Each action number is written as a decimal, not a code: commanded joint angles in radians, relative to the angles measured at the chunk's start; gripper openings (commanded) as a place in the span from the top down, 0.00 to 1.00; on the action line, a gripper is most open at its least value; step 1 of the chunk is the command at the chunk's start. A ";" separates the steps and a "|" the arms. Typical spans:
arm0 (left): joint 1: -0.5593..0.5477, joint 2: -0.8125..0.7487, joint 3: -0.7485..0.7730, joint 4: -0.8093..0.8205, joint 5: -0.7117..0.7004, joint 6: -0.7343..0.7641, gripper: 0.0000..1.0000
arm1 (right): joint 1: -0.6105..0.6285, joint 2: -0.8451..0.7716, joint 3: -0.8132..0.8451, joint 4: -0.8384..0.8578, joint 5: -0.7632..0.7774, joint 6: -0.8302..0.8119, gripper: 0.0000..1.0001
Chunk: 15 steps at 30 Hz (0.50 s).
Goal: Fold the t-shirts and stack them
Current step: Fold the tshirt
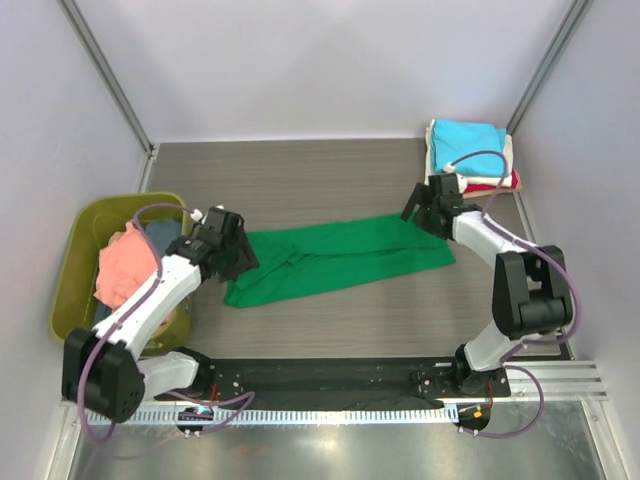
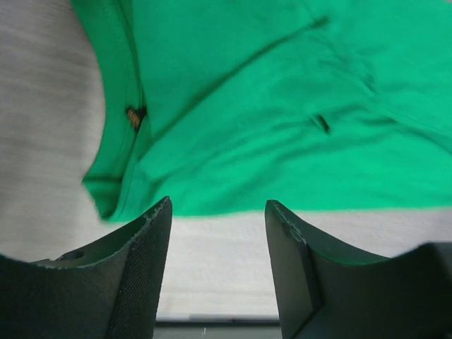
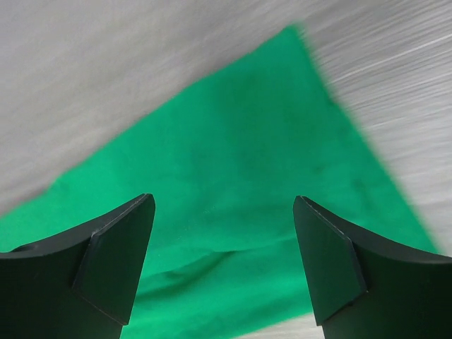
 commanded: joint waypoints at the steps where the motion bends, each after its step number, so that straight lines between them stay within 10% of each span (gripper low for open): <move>1: 0.000 0.115 -0.017 0.169 -0.034 -0.023 0.44 | 0.036 0.094 0.035 0.023 -0.044 -0.016 0.14; 15: -0.002 0.686 0.207 0.344 -0.029 -0.022 0.54 | 0.260 0.018 -0.340 0.136 -0.195 0.213 0.14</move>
